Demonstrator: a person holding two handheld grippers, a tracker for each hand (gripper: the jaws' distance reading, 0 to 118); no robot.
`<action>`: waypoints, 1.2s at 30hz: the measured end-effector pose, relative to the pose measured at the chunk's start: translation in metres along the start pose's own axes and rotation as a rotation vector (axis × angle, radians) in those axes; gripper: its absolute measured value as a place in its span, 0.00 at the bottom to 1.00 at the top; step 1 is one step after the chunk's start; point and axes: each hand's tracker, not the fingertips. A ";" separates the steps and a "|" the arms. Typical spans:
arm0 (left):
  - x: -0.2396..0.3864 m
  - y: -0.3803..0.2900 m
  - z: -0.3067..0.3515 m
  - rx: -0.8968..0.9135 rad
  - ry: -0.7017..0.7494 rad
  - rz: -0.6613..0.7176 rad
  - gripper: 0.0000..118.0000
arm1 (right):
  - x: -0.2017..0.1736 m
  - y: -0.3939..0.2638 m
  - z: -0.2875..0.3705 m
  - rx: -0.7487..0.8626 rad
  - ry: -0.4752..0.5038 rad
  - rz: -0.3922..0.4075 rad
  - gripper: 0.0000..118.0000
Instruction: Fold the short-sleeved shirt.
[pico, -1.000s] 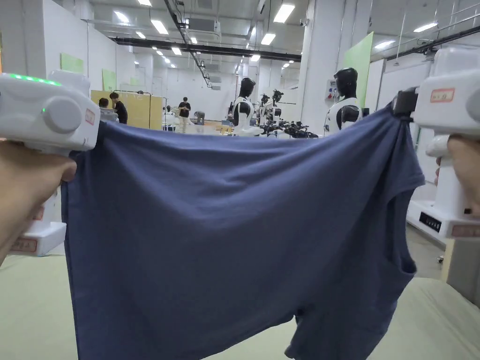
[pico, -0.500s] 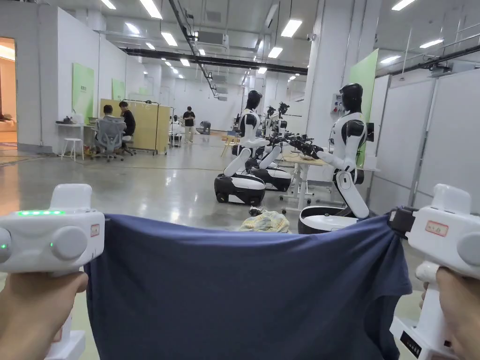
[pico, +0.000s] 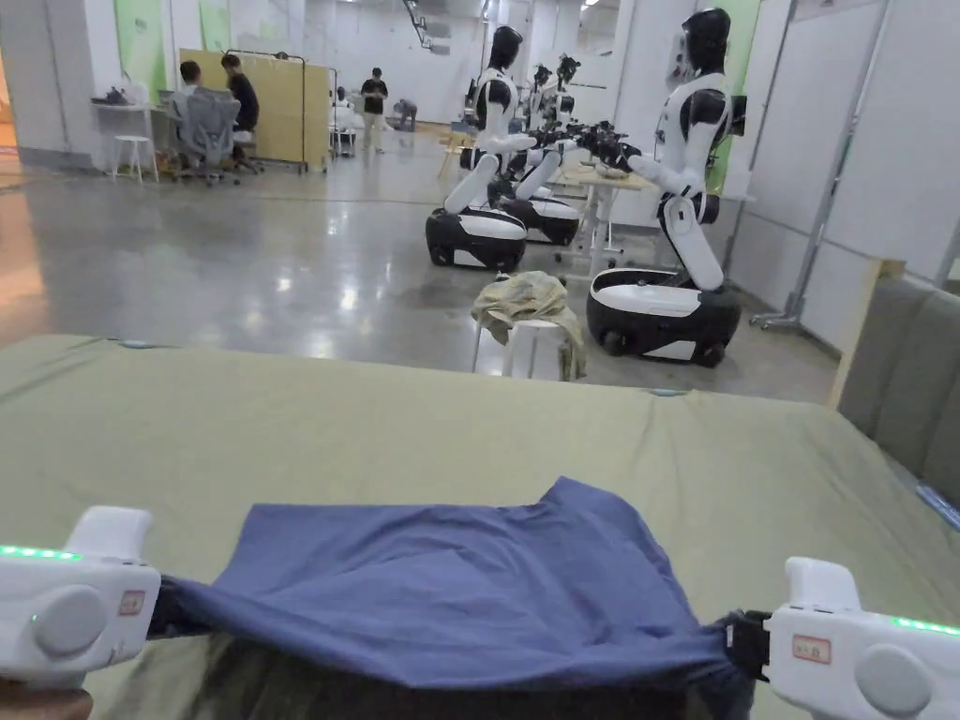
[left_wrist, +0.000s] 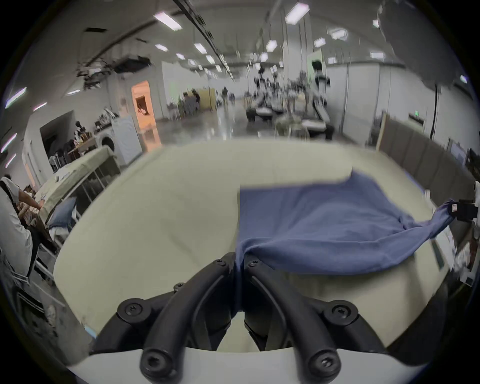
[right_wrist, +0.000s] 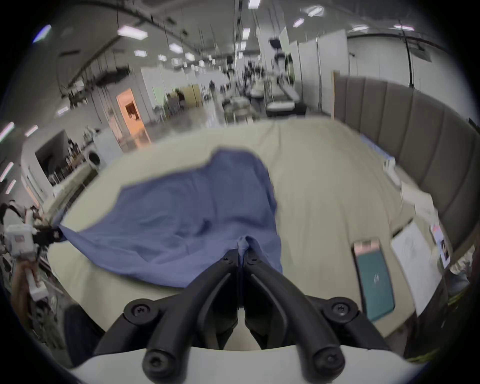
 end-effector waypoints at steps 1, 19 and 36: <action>-0.001 -0.014 -0.004 -0.032 -0.005 -0.002 0.06 | 0.004 -0.021 -0.010 -0.030 -0.024 0.014 0.02; 0.073 -0.069 0.087 0.501 0.042 -0.026 0.69 | -0.072 -0.051 0.069 0.573 -0.016 0.077 0.61; -0.021 -0.095 -0.007 0.090 0.030 0.036 0.81 | -0.075 -0.084 0.041 0.416 -0.074 0.147 0.00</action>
